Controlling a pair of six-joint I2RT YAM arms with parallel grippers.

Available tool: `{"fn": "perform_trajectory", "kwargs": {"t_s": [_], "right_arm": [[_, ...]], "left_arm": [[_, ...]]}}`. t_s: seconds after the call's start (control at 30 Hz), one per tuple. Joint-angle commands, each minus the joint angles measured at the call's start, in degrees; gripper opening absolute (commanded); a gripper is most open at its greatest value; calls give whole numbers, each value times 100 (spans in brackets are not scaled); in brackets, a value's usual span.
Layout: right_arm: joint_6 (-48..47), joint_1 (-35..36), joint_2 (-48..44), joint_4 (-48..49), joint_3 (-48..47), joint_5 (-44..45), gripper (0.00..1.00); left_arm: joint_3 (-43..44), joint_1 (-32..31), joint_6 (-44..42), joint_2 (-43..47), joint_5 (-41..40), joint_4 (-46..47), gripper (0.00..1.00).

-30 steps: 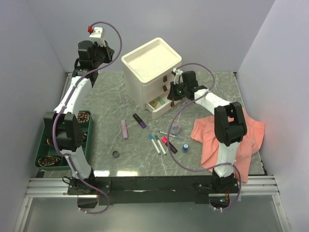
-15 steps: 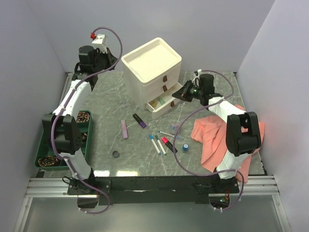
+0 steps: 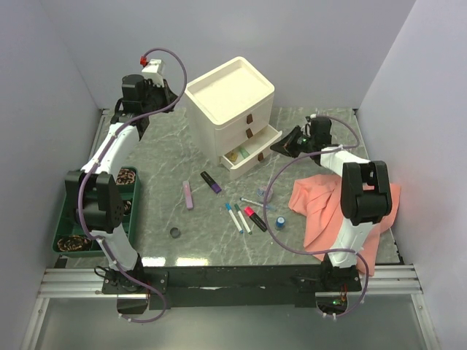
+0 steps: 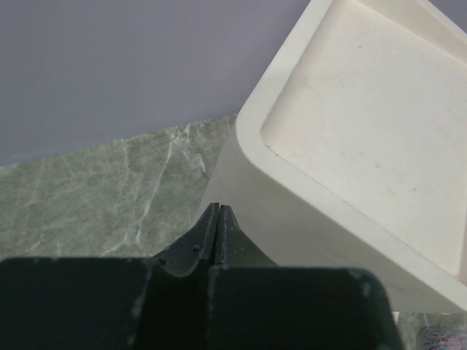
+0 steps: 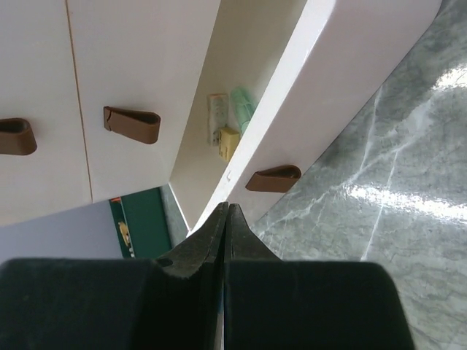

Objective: Sort the stationery into containers
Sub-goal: Close the drawer in the storage box.

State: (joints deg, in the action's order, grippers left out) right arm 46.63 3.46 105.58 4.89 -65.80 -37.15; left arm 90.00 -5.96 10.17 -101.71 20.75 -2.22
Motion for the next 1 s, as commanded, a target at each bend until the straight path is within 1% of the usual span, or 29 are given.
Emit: {"fn": "perform_trajectory", "kwargs": {"t_s": [0.0, 0.17, 0.3, 0.67, 0.83, 0.87, 0.97], "right_arm": [[109, 14, 286, 241, 85, -21, 0], [109, -30, 647, 276, -152, 67, 0], [127, -39, 990, 346, -590, 76, 0], [417, 154, 1842, 487, -1619, 85, 0], [557, 339, 2010, 461, -1769, 102, 0], [584, 365, 2036, 461, -1787, 102, 0], [672, 488, 2072, 478, -1831, 102, 0]], "left_arm": [[158, 24, -270, 204, -256, 73, 1], [290, 24, -665, 222, -432, -112, 1], [256, 42, -762, 231, -633, -112, 1], [62, 24, -956, 187, -765, -191, 1], [97, -19, -956, 99, -827, -174, 1], [106, -37, -1139, 90, -836, -148, 1], [150, -90, -1158, 20, -862, -130, 1]]}}
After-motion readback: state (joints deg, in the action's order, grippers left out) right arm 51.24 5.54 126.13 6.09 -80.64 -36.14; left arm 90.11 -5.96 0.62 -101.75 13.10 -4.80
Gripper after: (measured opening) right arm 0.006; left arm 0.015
